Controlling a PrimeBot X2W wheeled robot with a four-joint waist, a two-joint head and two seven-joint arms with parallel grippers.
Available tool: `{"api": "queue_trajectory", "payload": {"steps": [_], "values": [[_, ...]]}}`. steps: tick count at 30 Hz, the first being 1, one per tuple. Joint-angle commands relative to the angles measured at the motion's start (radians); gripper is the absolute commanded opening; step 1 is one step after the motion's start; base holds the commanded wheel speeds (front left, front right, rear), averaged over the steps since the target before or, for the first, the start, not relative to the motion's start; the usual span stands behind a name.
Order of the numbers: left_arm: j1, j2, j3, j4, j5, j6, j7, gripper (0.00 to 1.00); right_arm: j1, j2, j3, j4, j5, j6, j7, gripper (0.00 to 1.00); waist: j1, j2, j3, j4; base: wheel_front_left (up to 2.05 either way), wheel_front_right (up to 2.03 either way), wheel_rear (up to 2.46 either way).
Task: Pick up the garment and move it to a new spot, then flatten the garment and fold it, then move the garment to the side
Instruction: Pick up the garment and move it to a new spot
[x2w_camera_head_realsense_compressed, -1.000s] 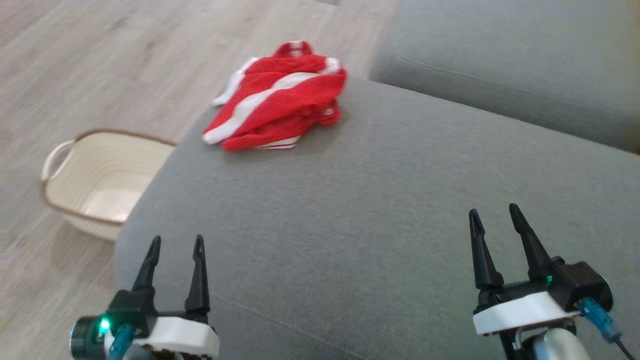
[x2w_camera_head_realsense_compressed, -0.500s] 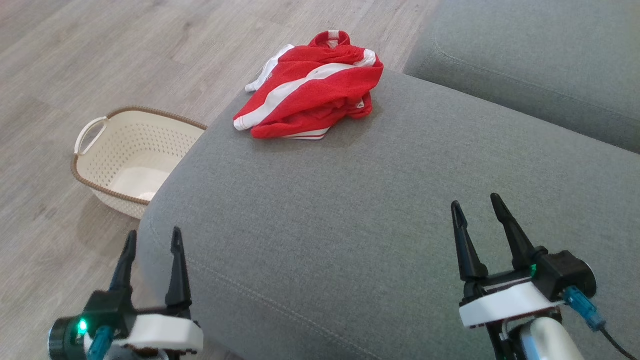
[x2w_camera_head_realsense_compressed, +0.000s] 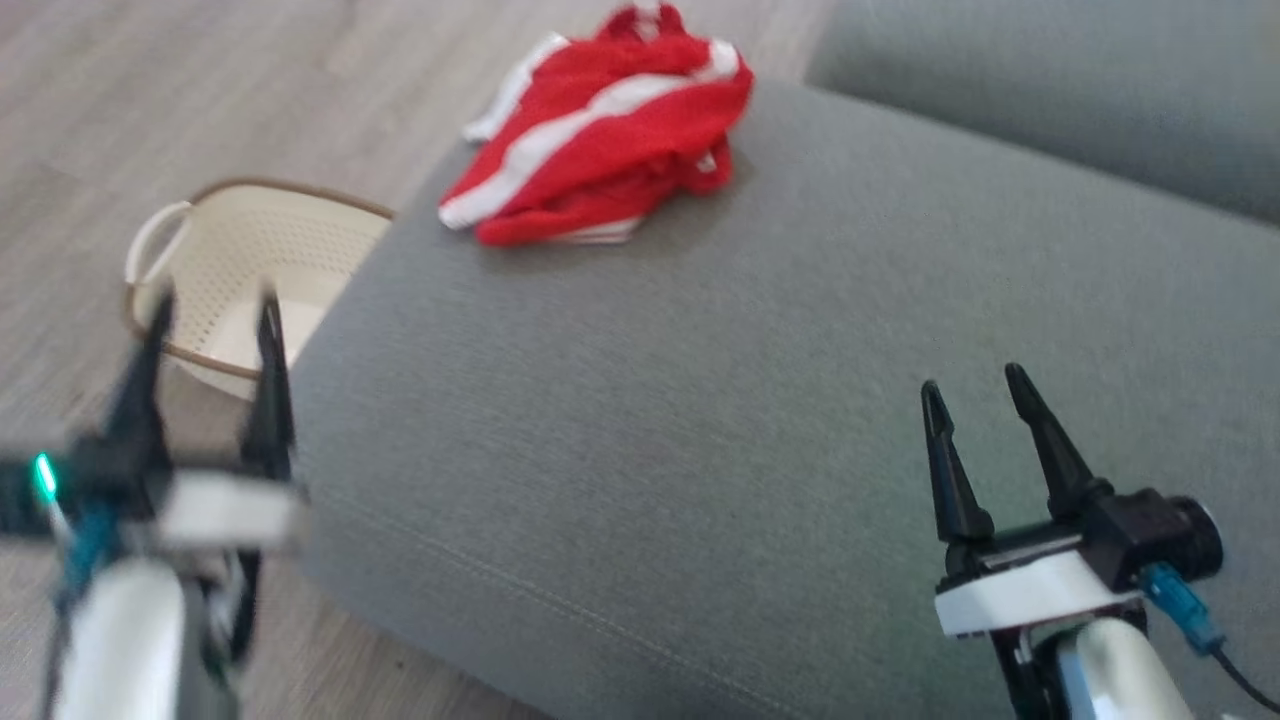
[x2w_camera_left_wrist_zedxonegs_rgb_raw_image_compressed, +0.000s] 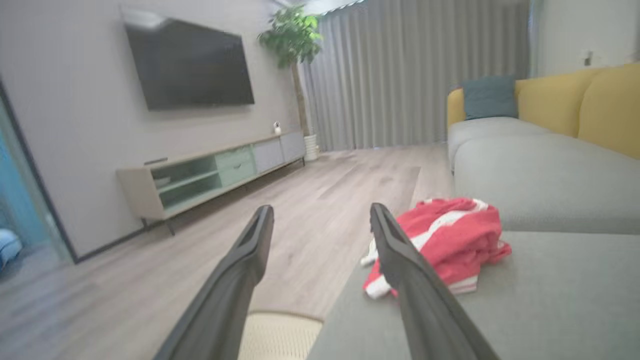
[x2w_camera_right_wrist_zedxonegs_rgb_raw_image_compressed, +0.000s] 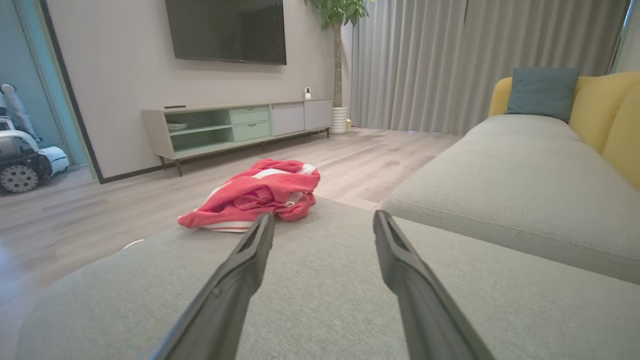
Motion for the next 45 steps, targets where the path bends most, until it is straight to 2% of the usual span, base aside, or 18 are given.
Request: {"api": "queue_trajectory", "payload": {"steps": [1,6,9,14,18,24,28,32,34,35,36,45], "values": [[-0.146,0.049,0.042,-0.001,0.011,-0.021,-0.012,1.00,-0.076,-0.009,0.021,-0.047,-0.029,-0.001,-0.011,1.00,0.0000,0.0000,0.089,-0.075,0.00,0.00,0.00],[-0.340,0.103,0.018,0.102,0.020,-0.075,0.022,1.00,-0.119,-0.009,0.016,-0.065,-0.083,-0.001,-0.011,1.00,0.0000,0.0000,0.181,-0.139,0.00,0.00,0.00],[-0.482,0.140,-0.030,0.213,0.045,-0.106,0.066,1.00,-0.149,-0.009,0.007,-0.077,-0.117,-0.001,-0.011,1.00,0.0000,0.0000,0.251,-0.183,0.00,0.00,0.00],[-0.682,0.163,-0.107,0.415,0.030,-0.138,0.156,1.00,-0.209,-0.009,-0.009,-0.114,-0.150,-0.001,-0.010,1.00,0.0000,0.0000,0.362,-0.246,0.00,0.00,0.00],[-0.789,0.188,-0.167,0.569,-0.006,-0.146,0.221,1.00,-0.241,-0.009,-0.013,-0.137,-0.155,-0.001,-0.010,1.00,0.0000,0.0000,0.427,-0.284,0.00,0.00,0.00],[-0.886,0.227,-0.249,0.721,-0.080,-0.147,0.258,1.00,-0.258,-0.009,-0.025,-0.148,-0.152,-0.001,-0.010,1.00,0.0000,0.0000,0.480,-0.314,0.00,0.00,0.00],[-0.929,0.245,-0.256,0.801,-0.101,-0.147,0.267,1.00,-0.263,-0.009,-0.026,-0.153,-0.150,-0.001,-0.011,1.00,0.0000,0.0000,0.496,-0.321,0.00,0.00,0.00],[-0.962,0.251,-0.250,0.866,-0.104,-0.124,0.262,1.00,-0.268,-0.009,-0.022,-0.156,-0.143,-0.001,-0.011,1.00,0.0000,0.0000,0.500,-0.325,0.00,0.00,0.00],[-0.973,0.249,-0.252,0.893,-0.105,-0.122,0.260,0.32,-0.271,-0.009,-0.020,-0.154,-0.140,-0.001,-0.011,1.00,0.0000,0.0000,0.498,-0.326,0.00,0.00,0.00],[-0.977,0.249,-0.255,0.904,-0.105,-0.122,0.257,0.07,-0.272,-0.009,-0.020,-0.152,-0.139,-0.001,-0.011,1.00,0.0000,0.0000,0.497,-0.326,0.00,0.00,0.00],[-0.982,0.249,-0.257,0.914,-0.106,-0.123,0.253,0.00,-0.274,-0.009,-0.022,-0.152,-0.138,-0.001,-0.011,1.00,0.0000,0.0000,0.495,-0.325,0.00,0.00,0.00],[-1.034,0.260,-0.294,0.944,-0.079,-0.120,0.164,0.00,-0.278,-0.009,-0.031,-0.146,-0.117,-0.001,-0.011,1.00,0.0000,0.0000,0.452,-0.320,0.00,0.00,0.00]]}}
